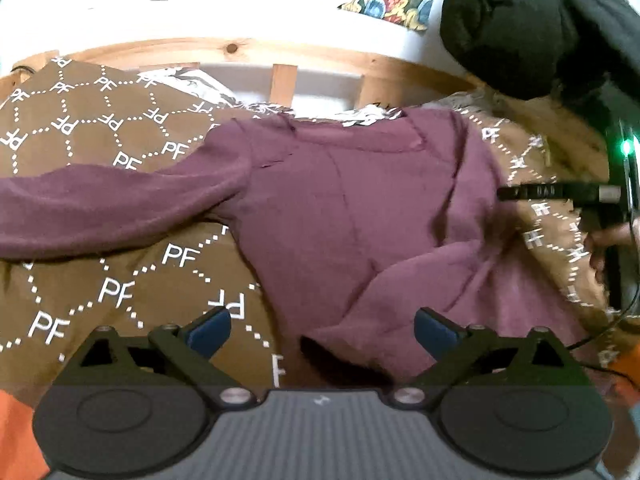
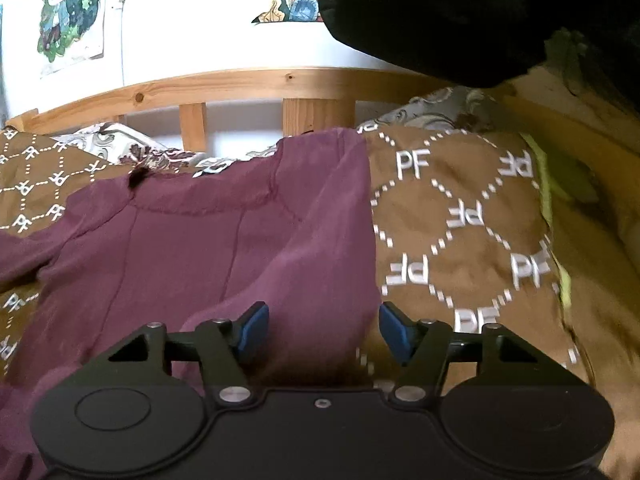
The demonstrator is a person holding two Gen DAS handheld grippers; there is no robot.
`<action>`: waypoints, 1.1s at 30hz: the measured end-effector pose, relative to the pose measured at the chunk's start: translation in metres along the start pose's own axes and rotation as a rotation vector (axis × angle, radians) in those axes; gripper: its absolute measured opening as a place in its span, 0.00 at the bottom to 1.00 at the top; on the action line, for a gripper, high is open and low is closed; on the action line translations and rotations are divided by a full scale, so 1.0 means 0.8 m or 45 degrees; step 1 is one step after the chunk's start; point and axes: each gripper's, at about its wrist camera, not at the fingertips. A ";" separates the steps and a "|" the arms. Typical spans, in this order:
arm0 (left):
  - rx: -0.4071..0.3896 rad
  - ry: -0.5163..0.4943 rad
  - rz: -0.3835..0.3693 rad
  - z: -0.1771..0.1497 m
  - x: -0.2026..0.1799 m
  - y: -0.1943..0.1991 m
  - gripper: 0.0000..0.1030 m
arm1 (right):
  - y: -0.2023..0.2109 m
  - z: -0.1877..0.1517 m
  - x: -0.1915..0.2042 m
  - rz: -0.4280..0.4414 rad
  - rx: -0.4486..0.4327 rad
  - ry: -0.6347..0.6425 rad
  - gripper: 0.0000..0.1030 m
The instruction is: Fold small clothes
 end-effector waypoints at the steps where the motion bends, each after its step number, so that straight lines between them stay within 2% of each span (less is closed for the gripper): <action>1: 0.011 -0.008 0.002 -0.002 -0.002 -0.006 0.97 | -0.009 0.004 0.000 -0.004 0.005 0.007 0.60; 2: 0.026 -0.017 0.007 -0.003 -0.003 -0.011 0.96 | -0.019 0.007 -0.002 -0.012 0.011 0.012 0.57; 3: 0.038 -0.030 0.014 -0.005 -0.004 -0.015 0.96 | -0.027 0.010 -0.004 -0.014 0.020 0.010 0.46; 4: 0.043 -0.046 0.018 -0.007 -0.006 -0.019 0.96 | -0.034 0.012 -0.007 -0.012 0.039 0.000 0.30; 6: 0.044 -0.076 0.026 -0.011 -0.011 -0.024 0.96 | -0.045 0.014 -0.016 -0.019 0.067 -0.031 0.12; 7: 0.043 -0.087 0.028 -0.014 -0.013 -0.025 0.95 | -0.046 0.015 -0.022 -0.011 0.062 -0.057 0.08; 10: 0.046 -0.105 0.020 -0.016 -0.020 -0.031 0.95 | -0.037 0.027 -0.041 -0.038 -0.004 -0.091 0.04; 13: 0.082 -0.115 0.004 -0.019 -0.033 -0.043 0.95 | -0.032 0.038 -0.069 -0.101 -0.064 -0.151 0.04; 17: 0.168 -0.141 0.014 -0.030 -0.050 -0.060 0.91 | -0.054 0.021 -0.092 -0.086 0.082 -0.157 0.07; 20: 0.145 -0.140 0.001 -0.034 -0.052 -0.054 0.91 | -0.045 0.019 -0.096 -0.053 0.059 -0.157 0.32; 21: 0.126 -0.130 -0.012 -0.032 -0.050 -0.050 0.91 | -0.042 0.021 -0.097 -0.027 0.041 -0.159 0.47; 22: 0.097 -0.114 -0.027 -0.030 -0.048 -0.044 0.91 | -0.040 0.025 -0.098 -0.003 0.017 -0.144 0.57; 26: 0.001 -0.066 -0.078 -0.017 -0.044 -0.036 0.95 | -0.054 0.046 -0.097 0.034 -0.025 -0.059 0.59; 29: 0.008 -0.072 -0.075 -0.009 -0.051 -0.050 0.96 | -0.080 0.059 -0.094 0.040 -0.021 -0.055 0.57; 32: 0.048 -0.094 -0.051 -0.011 -0.057 -0.066 0.96 | -0.112 0.066 -0.089 0.046 0.000 -0.050 0.51; 33: 0.065 -0.103 -0.040 -0.013 -0.058 -0.070 0.96 | -0.121 0.068 -0.087 0.052 0.013 -0.048 0.43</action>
Point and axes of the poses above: each gripper's, at about its wrist camera, not at the fingertips, and y roughly against the way its jaws point, x to its left, z to its top, and after that the axes turned 12 degrees about -x, right-handed
